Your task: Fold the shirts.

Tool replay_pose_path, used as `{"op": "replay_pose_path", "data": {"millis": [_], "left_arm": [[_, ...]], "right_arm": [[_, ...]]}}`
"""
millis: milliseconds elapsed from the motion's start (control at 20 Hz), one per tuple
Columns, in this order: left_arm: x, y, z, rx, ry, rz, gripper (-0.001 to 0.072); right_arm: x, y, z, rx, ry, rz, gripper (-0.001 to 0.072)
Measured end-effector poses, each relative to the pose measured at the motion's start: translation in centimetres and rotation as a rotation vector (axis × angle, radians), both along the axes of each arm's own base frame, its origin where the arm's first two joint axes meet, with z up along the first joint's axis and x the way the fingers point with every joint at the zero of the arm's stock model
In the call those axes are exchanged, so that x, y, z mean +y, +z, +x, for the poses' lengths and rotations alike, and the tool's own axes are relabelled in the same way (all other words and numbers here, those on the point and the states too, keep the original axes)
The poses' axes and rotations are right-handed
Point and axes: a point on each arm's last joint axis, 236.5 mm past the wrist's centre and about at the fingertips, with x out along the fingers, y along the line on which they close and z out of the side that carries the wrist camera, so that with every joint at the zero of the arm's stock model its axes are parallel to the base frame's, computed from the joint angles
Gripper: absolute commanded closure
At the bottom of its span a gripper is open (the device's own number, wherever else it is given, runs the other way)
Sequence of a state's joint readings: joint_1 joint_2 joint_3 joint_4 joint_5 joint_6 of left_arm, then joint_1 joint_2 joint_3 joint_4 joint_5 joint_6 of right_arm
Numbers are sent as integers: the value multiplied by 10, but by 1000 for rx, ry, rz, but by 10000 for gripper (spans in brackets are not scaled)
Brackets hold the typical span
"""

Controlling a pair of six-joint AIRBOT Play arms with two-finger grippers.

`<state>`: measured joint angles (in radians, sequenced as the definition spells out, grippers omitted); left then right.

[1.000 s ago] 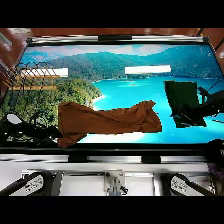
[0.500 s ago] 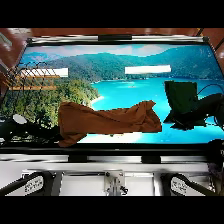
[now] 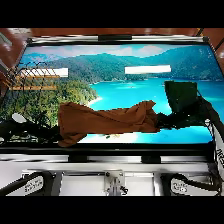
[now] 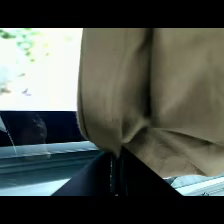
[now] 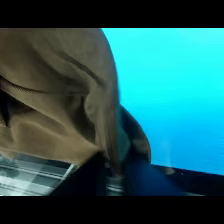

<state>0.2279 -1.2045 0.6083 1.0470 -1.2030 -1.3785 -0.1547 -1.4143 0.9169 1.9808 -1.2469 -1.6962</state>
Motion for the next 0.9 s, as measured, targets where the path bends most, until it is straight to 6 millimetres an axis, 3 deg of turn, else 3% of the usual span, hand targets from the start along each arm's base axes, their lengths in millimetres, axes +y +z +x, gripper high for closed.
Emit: {"op": "replay_pose_path", "data": {"millis": [150,200,300,400,500,550,600,700,800,900], "left_arm": [[4,23,20,-92,-48,13,675],[9,39,34,-155,-61,33,675],[19,96,74,-352,-78,90,675],[31,197,118,-661,-73,178,674],[44,325,140,-1019,-27,294,674],[49,400,137,-1216,12,353,674],[50,468,121,-1387,45,406,674],[47,566,77,-1639,103,471,674],[39,629,28,-1813,151,505,674],[34,658,-3,-1900,173,530,674]], "right_arm": [[11,15,10,-54,48,-2,655],[13,31,18,-99,60,3,654],[16,81,42,-243,64,15,655],[16,161,70,-473,51,21,655],[10,266,90,-779,19,-10,655],[6,326,91,-945,0,-32,654],[4,379,86,-1096,-20,-55,655],[2,475,60,-1365,-65,-84,654],[4,540,26,-1551,-95,-101,655],[6,578,-4,-1666,-109,-110,655]]}}
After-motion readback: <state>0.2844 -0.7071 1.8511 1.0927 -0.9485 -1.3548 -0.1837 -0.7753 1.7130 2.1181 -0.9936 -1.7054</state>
